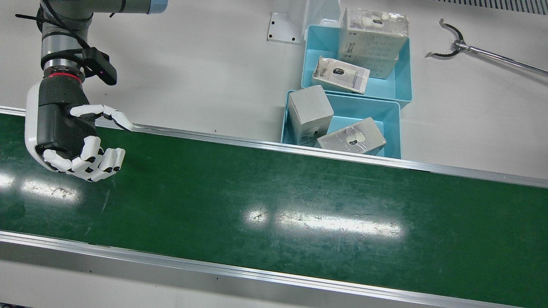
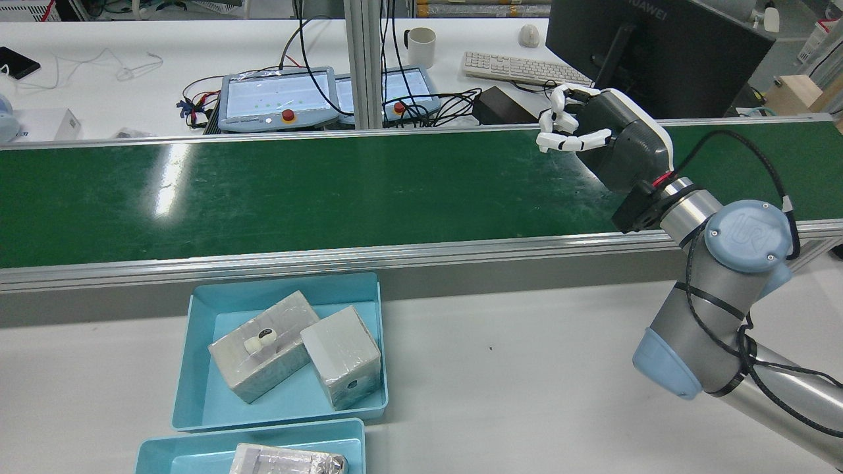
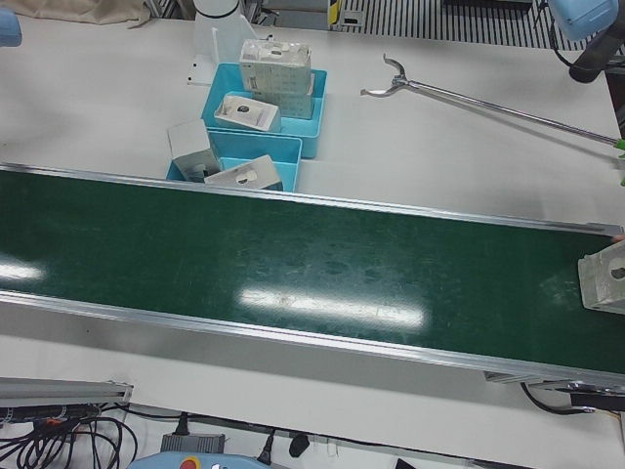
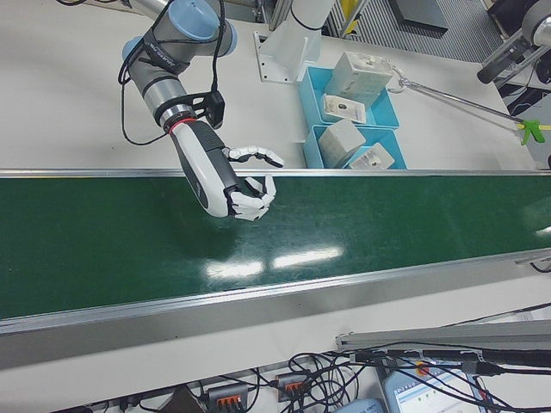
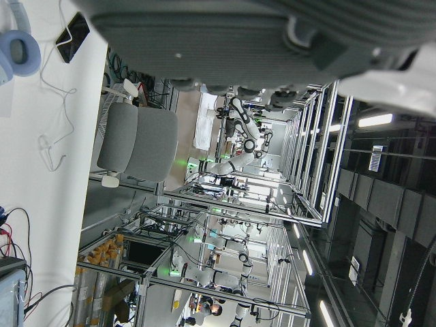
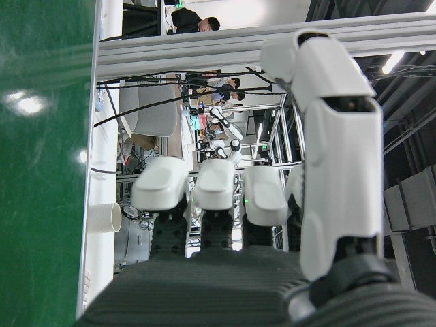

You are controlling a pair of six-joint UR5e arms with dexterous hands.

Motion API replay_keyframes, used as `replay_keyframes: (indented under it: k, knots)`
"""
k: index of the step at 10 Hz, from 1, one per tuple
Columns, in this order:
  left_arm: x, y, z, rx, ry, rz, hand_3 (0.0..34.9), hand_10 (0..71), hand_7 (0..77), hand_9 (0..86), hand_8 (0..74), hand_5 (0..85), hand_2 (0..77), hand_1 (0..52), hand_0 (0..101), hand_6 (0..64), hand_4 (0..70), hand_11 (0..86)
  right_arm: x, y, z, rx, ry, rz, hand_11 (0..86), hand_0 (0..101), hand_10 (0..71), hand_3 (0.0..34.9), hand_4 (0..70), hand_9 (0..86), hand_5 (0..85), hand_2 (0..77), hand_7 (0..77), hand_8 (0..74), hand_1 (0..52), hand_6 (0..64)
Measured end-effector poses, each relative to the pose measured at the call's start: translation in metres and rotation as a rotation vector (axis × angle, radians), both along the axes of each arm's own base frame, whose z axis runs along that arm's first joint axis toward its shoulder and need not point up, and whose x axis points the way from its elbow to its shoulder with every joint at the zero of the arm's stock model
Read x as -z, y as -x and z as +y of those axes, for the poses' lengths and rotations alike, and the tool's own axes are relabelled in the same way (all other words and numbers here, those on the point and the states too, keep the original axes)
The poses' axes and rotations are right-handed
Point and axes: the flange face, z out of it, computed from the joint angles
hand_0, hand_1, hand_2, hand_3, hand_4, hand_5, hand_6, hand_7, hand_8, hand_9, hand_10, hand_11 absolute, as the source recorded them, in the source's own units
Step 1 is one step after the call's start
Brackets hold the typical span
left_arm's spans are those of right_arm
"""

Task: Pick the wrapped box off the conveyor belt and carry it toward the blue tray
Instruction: 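Open the right hand and turn its palm toward the conveyor belt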

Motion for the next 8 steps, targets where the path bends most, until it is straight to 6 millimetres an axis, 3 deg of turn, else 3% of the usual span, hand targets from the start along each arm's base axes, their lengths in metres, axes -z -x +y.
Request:
replay_keyframes:
  k: [1, 2, 3, 4, 5, 6, 7, 8]
  knots:
    - [0.0, 0.0, 0.0, 0.0, 0.0, 0.0, 0.0, 0.0, 0.5, 0.0, 0.0, 1.1, 0.5, 0.0, 0, 0.5, 0.0, 0.0, 0.008, 0.003, -0.002, 0.003, -0.015, -0.002, 63.3, 53, 52.4, 0.0, 49.1, 65.4, 63.3, 32.2, 70.9, 51.8, 18.0, 61.1]
    - [0.0, 0.0, 0.0, 0.0, 0.0, 0.0, 0.0, 0.0, 0.0, 0.0, 0.0, 1.1, 0.5, 0.0, 0, 0.5, 0.0, 0.0, 0.018, 0.001, -0.007, -0.002, -0.03, -0.002, 46.4, 51, 34.9, 7.7, 32.7, 46.9, 47.5, 26.2, 59.5, 36.0, 21.3, 49.1]
    - [0.0, 0.0, 0.0, 0.0, 0.0, 0.0, 0.0, 0.0, 0.0, 0.0, 0.0, 1.1, 0.5, 0.0, 0, 0.5, 0.0, 0.0, 0.027, -0.005, -0.013, -0.013, -0.042, -0.001, 37.1, 50, 25.1, 10.7, 24.0, 38.7, 38.7, 19.6, 49.6, 26.7, 15.8, 42.0]
    - [0.0, 0.0, 0.0, 0.0, 0.0, 0.0, 0.0, 0.0, 0.5, 0.0, 0.0, 1.1, 0.5, 0.0, 0, 0.5, 0.0, 0.0, 0.032, -0.013, -0.018, -0.027, -0.047, 0.001, 28.4, 49, 13.1, 14.7, 13.6, 28.9, 30.5, 18.0, 40.4, 15.3, 16.9, 34.4]
    - [0.0, 0.0, 0.0, 0.0, 0.0, 0.0, 0.0, 0.5, 0.5, 0.0, 0.0, 1.1, 0.5, 0.0, 0, 0.5, 0.0, 0.0, 0.032, -0.017, -0.023, -0.036, -0.045, 0.005, 19.1, 49, 0.0, 18.5, 6.0, 20.2, 34.4, 24.5, 31.6, 2.2, 20.2, 25.6]
    - [0.0, 0.0, 0.0, 0.0, 0.0, 0.0, 0.0, 0.5, 0.5, 0.0, 0.0, 1.1, 0.5, 0.0, 0, 0.5, 0.0, 0.0, 0.027, -0.015, -0.026, -0.035, -0.038, 0.011, 19.1, 49, 0.0, 18.5, 6.0, 20.2, 34.4, 24.5, 31.6, 2.2, 20.2, 25.6]
    - [0.0, 0.0, 0.0, 0.0, 0.0, 0.0, 0.0, 0.5, 0.0, 0.0, 0.0, 1.1, 0.5, 0.0, 0, 0.5, 0.0, 0.0, 0.024, -0.01, -0.028, -0.029, -0.032, 0.015, 1.6, 51, 0.0, 15.9, 13.6, 3.8, 37.1, 24.5, 28.4, 0.0, 20.2, 4.4]
    - [0.0, 0.0, 0.0, 0.0, 0.0, 0.0, 0.0, 0.5, 0.0, 0.0, 0.0, 1.1, 1.1, 0.0, 0, 0.5, 0.0, 0.0, 0.022, -0.007, -0.029, -0.023, -0.032, 0.011, 4.4, 51, 3.3, 15.3, 15.8, 8.2, 38.2, 22.4, 28.4, 0.0, 18.5, 6.0]
